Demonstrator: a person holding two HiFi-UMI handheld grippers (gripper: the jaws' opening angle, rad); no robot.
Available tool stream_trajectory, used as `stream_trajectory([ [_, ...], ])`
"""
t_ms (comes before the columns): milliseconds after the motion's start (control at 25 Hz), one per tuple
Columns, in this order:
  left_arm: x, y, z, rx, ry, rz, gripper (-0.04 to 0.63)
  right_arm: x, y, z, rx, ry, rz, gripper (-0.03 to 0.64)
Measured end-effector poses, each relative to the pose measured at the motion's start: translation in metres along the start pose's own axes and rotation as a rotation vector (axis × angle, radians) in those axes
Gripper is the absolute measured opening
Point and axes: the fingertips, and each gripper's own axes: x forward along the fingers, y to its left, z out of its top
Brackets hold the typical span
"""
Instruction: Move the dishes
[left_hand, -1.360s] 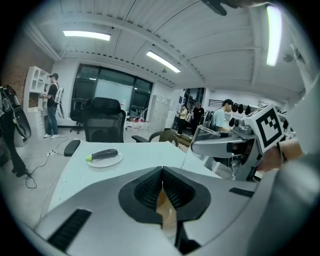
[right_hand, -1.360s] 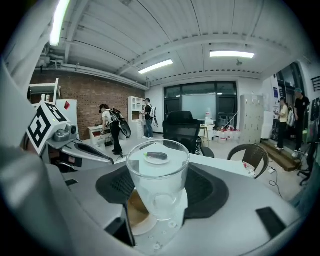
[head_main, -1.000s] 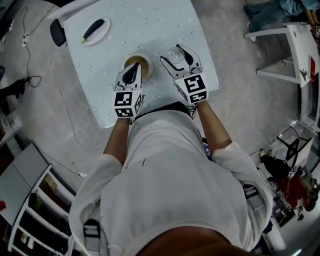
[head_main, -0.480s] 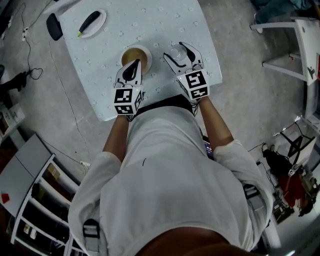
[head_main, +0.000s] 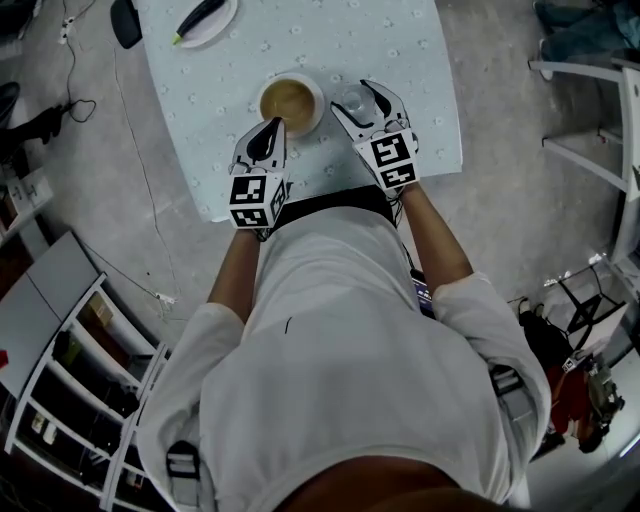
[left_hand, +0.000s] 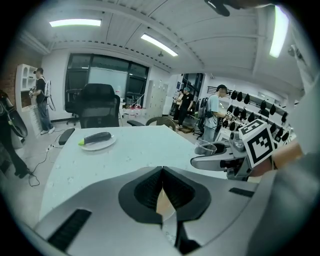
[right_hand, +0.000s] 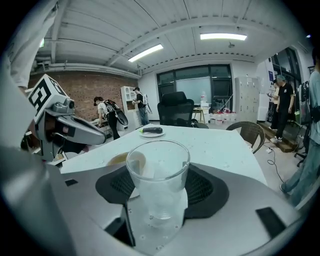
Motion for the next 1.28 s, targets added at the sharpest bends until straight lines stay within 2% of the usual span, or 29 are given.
stream_trajectory([
  [360, -0.005, 0.015, -0.003, -0.022, 0.007, 0.038, 0.018, 0.018, 0.009, -0.007, -0.048, 0.022, 0.027, 0.278],
  [800, 0.001, 0.019, -0.007, -0.033, 0.015, 0.045, 0.018, 0.026, 0.009, -0.012, -0.066, 0.027, 0.054, 0.299],
  [920, 0.001, 0.017, -0.003, -0.03, 0.004, 0.045, 0.018, 0.022, 0.012, -0.006, -0.078, 0.012, 0.068, 0.333],
  [1280, 0.002, 0.002, 0.02, -0.02, -0.055, 0.041, 0.018, -0.009, 0.013, 0.031, -0.089, -0.064, 0.065, 0.328],
])
